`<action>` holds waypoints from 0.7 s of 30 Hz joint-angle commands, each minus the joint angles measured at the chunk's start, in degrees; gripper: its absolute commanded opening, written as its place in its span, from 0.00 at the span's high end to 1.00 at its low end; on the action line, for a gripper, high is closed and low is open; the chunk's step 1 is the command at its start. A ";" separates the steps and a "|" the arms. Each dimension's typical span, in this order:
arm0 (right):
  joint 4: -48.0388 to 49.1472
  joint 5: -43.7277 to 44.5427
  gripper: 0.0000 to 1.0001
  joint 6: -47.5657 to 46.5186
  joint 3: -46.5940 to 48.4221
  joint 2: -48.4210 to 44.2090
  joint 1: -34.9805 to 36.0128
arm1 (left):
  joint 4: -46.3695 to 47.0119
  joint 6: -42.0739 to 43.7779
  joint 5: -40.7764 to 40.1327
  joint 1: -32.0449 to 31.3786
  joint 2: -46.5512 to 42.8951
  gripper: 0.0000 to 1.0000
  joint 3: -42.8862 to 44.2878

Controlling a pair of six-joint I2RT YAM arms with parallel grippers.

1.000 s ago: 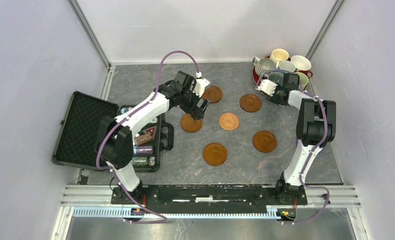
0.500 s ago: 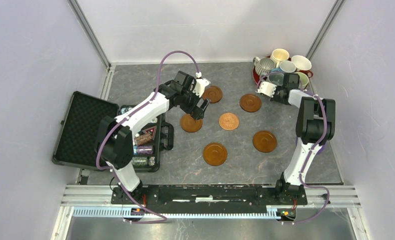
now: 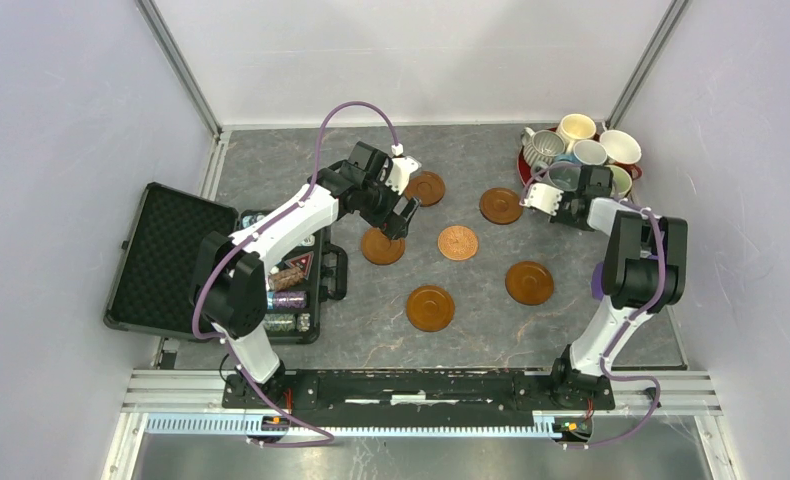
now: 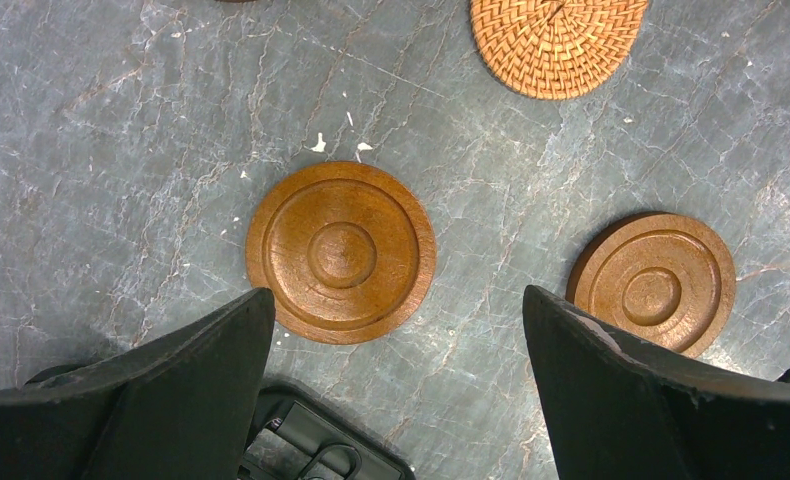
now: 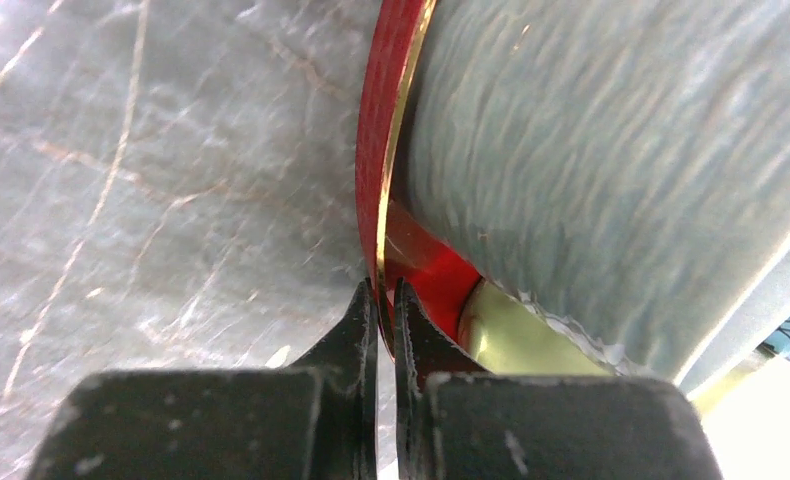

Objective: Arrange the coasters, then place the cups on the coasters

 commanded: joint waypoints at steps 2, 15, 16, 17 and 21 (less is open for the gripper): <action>-10.45 0.33 1.00 5.05 -6.59 -4.13 -2.34 | 0.38 0.47 1.40 -0.10 -2.92 0.00 0.29; -12.63 0.87 1.00 4.73 -16.82 -13.22 -5.20 | 0.37 0.39 2.05 -0.10 -4.51 0.00 -0.41; -12.72 0.93 1.00 4.34 -17.70 -13.71 -5.58 | 0.40 0.36 2.07 -0.11 -4.61 0.00 -0.51; -12.66 1.07 1.00 3.90 -18.45 -14.23 -6.03 | 0.42 0.39 2.05 -0.12 -4.70 0.00 -0.46; -12.80 0.86 1.00 2.68 -21.46 -16.25 -7.80 | 0.38 0.41 2.24 -0.10 -4.98 0.00 -0.63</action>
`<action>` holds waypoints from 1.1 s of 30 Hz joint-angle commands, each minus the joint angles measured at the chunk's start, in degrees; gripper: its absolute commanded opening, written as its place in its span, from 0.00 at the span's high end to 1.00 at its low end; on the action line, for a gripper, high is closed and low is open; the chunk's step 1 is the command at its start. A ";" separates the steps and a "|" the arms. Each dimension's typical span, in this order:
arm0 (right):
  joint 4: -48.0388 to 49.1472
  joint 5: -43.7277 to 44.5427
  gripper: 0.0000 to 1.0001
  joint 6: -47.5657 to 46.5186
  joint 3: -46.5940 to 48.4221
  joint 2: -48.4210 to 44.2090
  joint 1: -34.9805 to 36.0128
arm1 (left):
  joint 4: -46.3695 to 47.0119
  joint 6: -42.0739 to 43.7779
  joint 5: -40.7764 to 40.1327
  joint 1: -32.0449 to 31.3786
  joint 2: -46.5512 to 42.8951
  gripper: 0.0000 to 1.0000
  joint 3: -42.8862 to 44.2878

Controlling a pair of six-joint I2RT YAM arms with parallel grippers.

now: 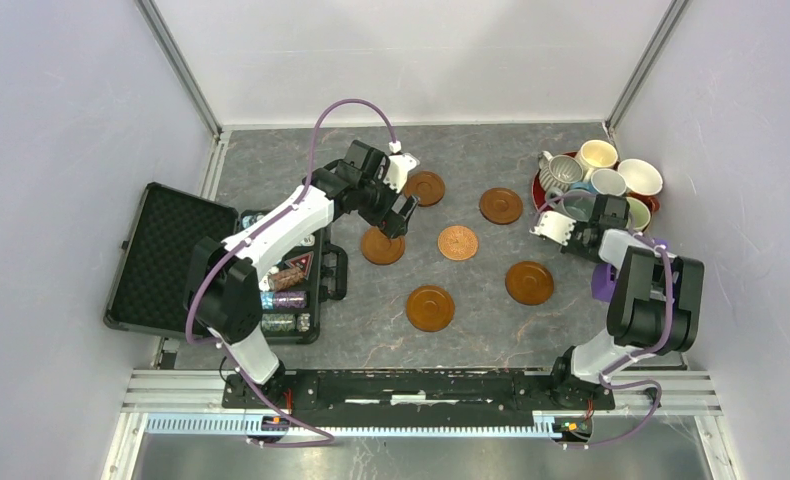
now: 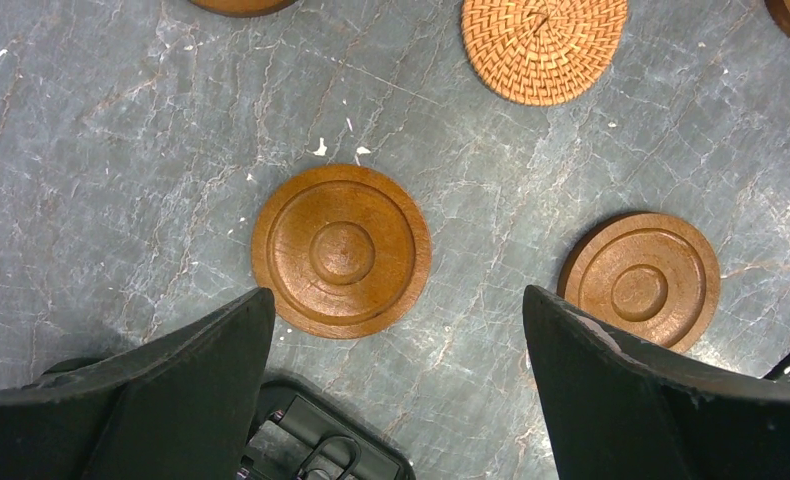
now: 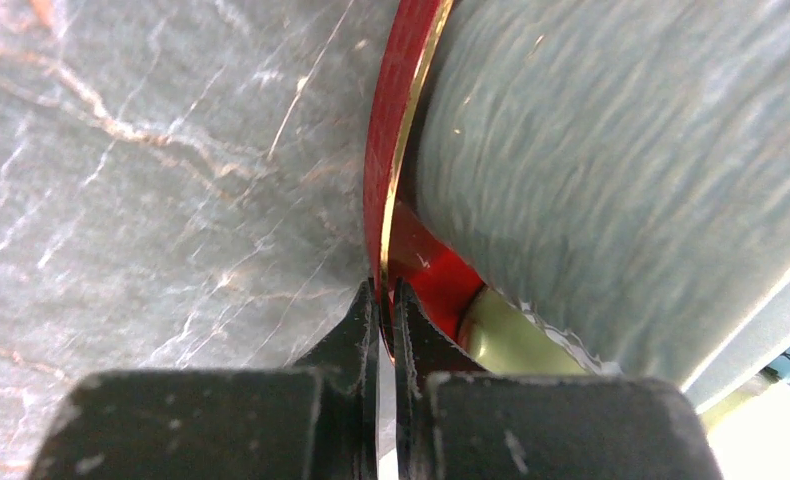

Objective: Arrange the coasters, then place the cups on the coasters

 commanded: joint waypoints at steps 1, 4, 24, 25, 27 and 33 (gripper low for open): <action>-10.45 0.67 1.00 3.37 -5.44 -1.69 -3.53 | 0.44 0.38 2.08 -0.10 -2.97 0.00 -0.43; -10.92 0.31 1.00 2.46 -7.74 -3.46 -3.83 | 0.43 0.27 2.30 -0.10 -2.90 0.00 -0.37; -26.50 -17.94 0.24 11.16 12.01 -8.91 -3.82 | -2.06 1.75 3.61 -0.10 -3.65 0.00 2.24; -27.59 -19.56 0.23 11.95 14.02 -9.21 -3.80 | -2.41 2.03 3.68 -0.10 -4.05 0.00 2.52; -28.80 -22.18 0.20 14.15 16.96 -10.29 -3.83 | -3.23 2.81 3.68 -0.10 -4.96 0.00 2.83; -23.33 -27.04 0.03 25.52 20.03 -15.65 -3.78 | -6.27 3.33 0.72 -0.10 -10.09 0.00 3.42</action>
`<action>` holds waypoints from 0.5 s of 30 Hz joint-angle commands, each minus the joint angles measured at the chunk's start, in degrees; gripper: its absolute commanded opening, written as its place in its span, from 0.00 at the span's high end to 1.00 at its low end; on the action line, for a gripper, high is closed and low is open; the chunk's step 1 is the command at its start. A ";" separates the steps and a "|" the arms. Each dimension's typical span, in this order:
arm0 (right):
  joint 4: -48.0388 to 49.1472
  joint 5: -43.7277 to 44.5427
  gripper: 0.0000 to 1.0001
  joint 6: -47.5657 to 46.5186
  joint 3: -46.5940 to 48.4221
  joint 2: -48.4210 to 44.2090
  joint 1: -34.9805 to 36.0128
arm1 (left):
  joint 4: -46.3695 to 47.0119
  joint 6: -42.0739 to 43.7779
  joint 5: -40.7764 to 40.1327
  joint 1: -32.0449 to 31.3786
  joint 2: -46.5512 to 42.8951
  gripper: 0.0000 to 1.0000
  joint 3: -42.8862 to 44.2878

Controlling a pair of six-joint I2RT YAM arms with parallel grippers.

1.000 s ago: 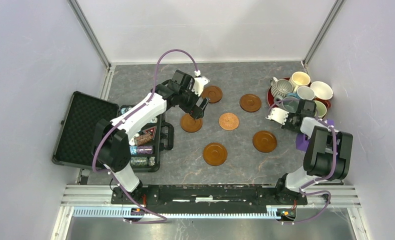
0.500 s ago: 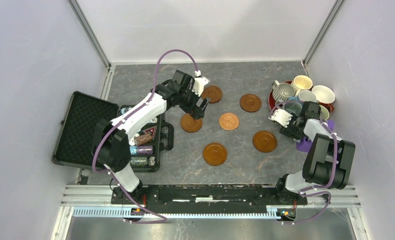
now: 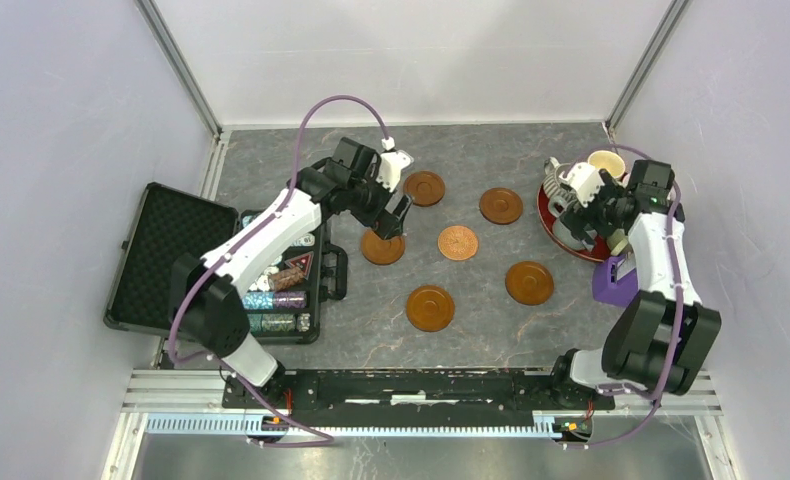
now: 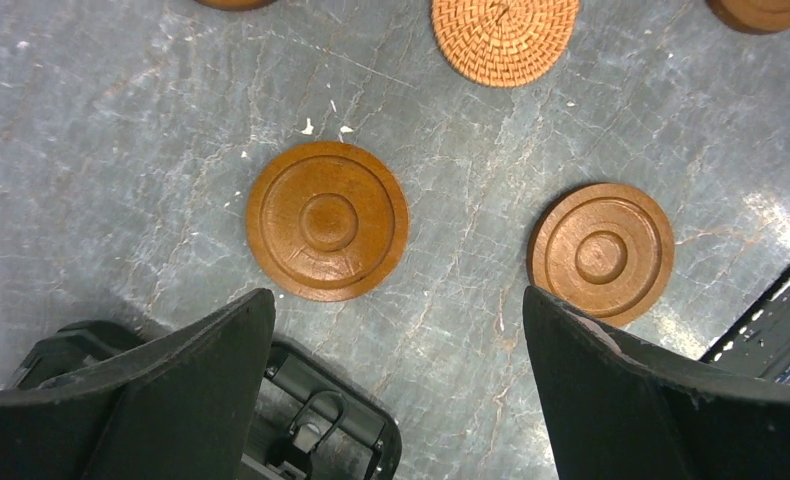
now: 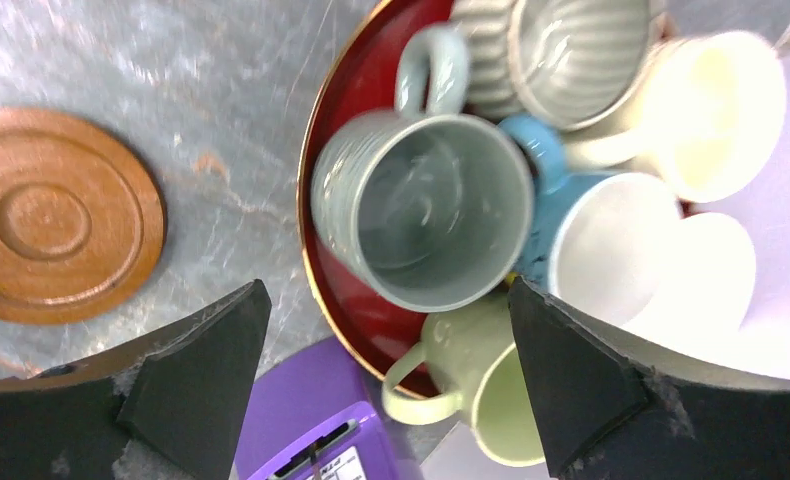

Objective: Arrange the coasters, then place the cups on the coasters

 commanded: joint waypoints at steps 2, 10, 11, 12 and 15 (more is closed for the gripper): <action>6.85 -5.68 0.02 13.49 2.98 -5.59 0.28 | -2.83 3.61 -3.63 -0.03 -7.07 0.00 2.60; 13.41 -0.59 0.02 23.92 0.75 -6.47 0.25 | -3.79 3.31 -6.63 0.65 -14.10 0.00 -3.11; 13.26 -0.21 0.02 24.02 1.17 -5.80 0.24 | -3.55 3.42 -6.10 0.68 -14.87 0.00 -3.84; 12.33 -0.13 0.02 23.98 2.12 -5.14 0.28 | -3.06 3.47 -5.76 0.69 -15.69 0.00 -4.56; 8.89 -0.58 0.02 23.24 5.96 -1.94 0.27 | -0.95 5.23 -6.65 0.70 -17.42 0.00 -7.37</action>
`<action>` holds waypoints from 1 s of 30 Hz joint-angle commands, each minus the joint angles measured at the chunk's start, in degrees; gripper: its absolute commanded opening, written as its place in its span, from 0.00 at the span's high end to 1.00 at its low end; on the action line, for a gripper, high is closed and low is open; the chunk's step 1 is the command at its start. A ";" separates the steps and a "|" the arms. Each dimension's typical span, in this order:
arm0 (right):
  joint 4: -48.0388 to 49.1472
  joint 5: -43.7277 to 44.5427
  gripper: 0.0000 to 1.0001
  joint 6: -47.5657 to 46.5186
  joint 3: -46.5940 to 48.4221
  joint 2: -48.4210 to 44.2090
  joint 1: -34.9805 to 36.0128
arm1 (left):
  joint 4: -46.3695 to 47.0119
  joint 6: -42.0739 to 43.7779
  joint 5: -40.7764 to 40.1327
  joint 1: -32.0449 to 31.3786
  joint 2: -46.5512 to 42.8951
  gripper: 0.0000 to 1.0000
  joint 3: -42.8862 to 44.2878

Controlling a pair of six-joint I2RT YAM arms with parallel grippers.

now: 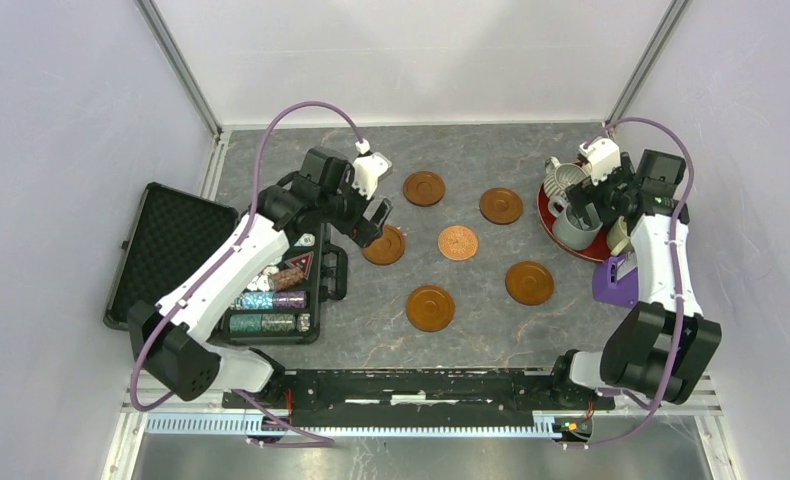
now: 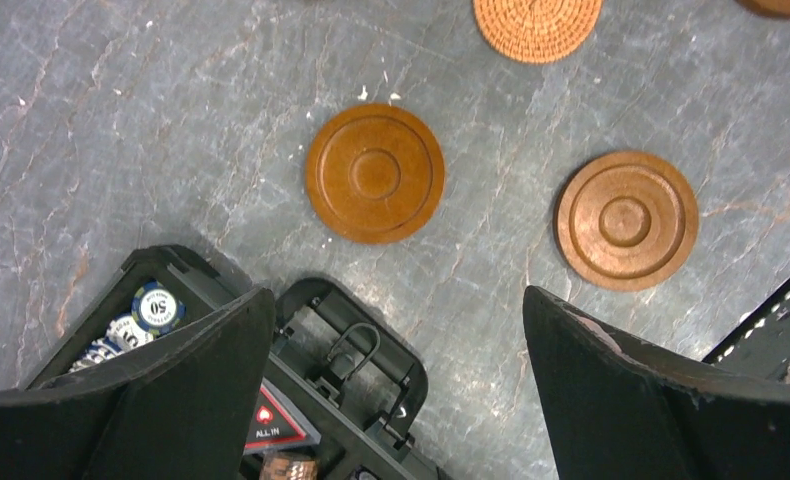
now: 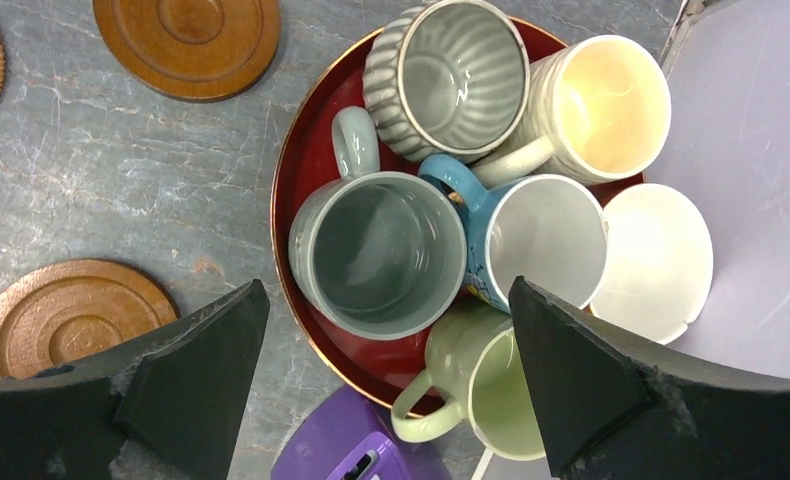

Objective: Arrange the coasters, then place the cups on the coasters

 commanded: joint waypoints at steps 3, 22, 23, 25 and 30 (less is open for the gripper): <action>-4.81 -4.07 0.04 -4.68 8.91 6.73 0.36 | 2.54 7.79 -2.19 0.32 -2.17 0.00 -4.15; -25.22 11.56 0.33 -4.92 32.98 29.76 13.05 | -22.39 6.95 21.23 8.31 14.24 0.00 11.91; -24.99 12.28 0.34 -4.91 32.45 29.94 13.29 | -23.15 7.44 20.73 8.62 14.81 0.00 12.86; -24.52 13.38 0.36 -4.91 31.33 30.40 13.57 | -23.76 8.13 19.79 9.16 15.69 0.00 14.22; -22.65 15.22 0.41 -5.61 27.79 30.82 13.93 | -23.77 8.98 19.27 10.14 16.98 0.00 15.64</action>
